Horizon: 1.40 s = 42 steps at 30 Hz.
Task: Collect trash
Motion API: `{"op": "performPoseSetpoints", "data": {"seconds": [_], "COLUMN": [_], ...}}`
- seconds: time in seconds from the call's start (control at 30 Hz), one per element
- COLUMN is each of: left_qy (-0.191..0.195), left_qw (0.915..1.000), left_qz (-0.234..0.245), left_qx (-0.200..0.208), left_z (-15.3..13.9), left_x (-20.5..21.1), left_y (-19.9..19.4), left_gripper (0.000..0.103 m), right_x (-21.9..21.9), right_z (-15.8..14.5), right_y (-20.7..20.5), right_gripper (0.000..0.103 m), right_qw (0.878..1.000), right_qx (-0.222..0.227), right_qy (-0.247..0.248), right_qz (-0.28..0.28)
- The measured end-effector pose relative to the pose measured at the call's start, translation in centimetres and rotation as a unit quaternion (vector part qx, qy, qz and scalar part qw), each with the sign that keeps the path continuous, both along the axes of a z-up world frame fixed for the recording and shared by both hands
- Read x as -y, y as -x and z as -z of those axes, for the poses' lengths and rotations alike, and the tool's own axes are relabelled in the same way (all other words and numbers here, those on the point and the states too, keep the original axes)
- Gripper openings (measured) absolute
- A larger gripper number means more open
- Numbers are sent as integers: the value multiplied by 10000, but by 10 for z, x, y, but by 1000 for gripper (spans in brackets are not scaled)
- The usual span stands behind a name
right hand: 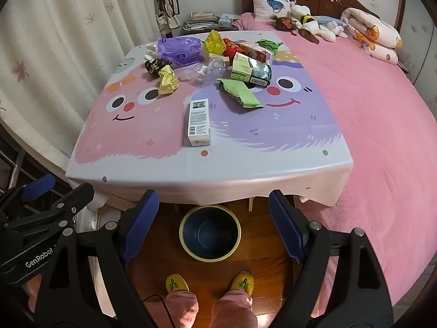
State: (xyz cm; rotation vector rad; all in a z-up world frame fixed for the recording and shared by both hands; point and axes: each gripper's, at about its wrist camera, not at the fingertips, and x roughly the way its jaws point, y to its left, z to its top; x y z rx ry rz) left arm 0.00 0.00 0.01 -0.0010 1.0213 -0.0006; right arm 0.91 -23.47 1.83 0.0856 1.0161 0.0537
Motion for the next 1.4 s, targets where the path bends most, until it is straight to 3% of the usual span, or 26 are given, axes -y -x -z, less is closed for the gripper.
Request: {"op": "performPoseSetpoints", "data": {"seconds": [1.4], "left_qy": [279], "left_qw": [9996], "left_qz": [-51], "left_qx": [-58], "left_z": [1], "left_x": [0], "left_y": [-1], "left_gripper": [80], "right_x": [-7], "right_z": [-1], "right_y": [-10], "right_gripper": [81], "right_qw": [9999], "right_qx": [54], "right_qy": [-12], "right_qz": [-154]}}
